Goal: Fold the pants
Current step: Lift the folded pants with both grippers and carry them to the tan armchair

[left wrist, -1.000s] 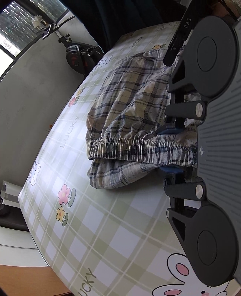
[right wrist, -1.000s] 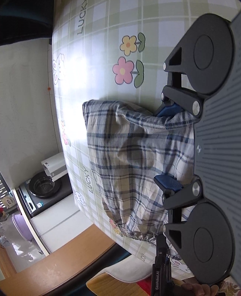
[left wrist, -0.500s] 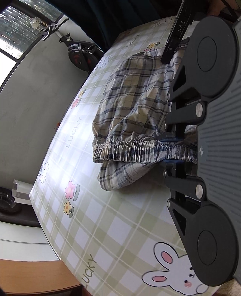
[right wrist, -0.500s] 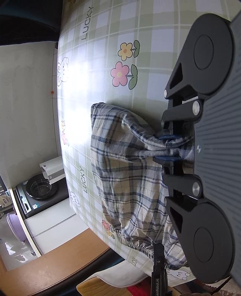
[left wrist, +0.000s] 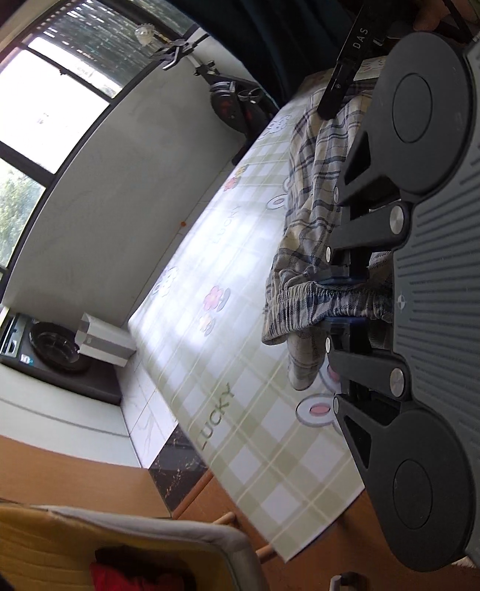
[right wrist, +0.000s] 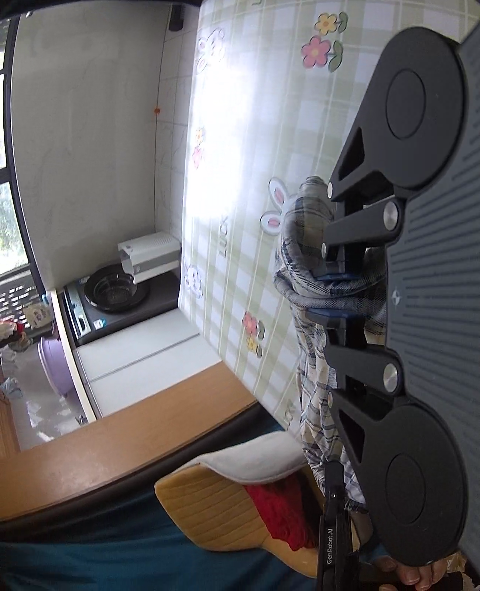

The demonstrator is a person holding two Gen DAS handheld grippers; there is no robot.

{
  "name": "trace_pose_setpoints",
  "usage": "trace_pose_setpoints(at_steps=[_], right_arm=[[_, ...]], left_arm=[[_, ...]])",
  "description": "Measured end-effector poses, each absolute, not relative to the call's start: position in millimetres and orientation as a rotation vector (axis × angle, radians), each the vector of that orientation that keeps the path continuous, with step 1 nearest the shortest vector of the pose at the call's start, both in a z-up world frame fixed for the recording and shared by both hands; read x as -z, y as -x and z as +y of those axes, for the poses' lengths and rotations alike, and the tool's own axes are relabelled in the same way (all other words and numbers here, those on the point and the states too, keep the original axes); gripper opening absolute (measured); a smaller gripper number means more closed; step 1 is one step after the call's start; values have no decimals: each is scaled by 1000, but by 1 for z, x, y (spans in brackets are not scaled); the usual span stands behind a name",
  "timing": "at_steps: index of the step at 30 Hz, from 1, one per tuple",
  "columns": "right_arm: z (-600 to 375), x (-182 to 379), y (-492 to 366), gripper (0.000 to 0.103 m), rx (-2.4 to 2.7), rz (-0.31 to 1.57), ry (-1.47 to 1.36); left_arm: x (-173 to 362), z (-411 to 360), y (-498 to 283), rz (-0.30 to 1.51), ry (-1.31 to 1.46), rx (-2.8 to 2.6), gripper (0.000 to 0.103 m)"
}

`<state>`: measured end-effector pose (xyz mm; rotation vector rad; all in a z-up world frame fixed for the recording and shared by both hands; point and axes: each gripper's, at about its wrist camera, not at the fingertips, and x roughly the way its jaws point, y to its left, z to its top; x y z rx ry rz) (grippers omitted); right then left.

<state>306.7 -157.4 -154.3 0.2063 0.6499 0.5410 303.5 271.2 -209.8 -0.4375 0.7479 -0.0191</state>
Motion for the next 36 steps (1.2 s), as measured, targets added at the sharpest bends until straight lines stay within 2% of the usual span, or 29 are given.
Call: trace_pose_setpoints(at_steps=[15, 24, 30, 33, 36], right_arm=[[113, 106, -348, 15, -917, 637, -110], [306, 84, -392, 15, -1085, 597, -45], [420, 59, -419, 15, -1152, 472, -51], [470, 63, -434, 15, -1175, 436, -58], [521, 94, -455, 15, -1180, 490, -50]], left_arm=[[143, 484, -227, 610, 556, -268, 16], [93, 607, -243, 530, 480, -427, 16], [49, 677, -253, 430, 424, -492, 16], [48, 713, -264, 421, 417, -510, 16], [75, 755, -283, 477, 468, -526, 17]])
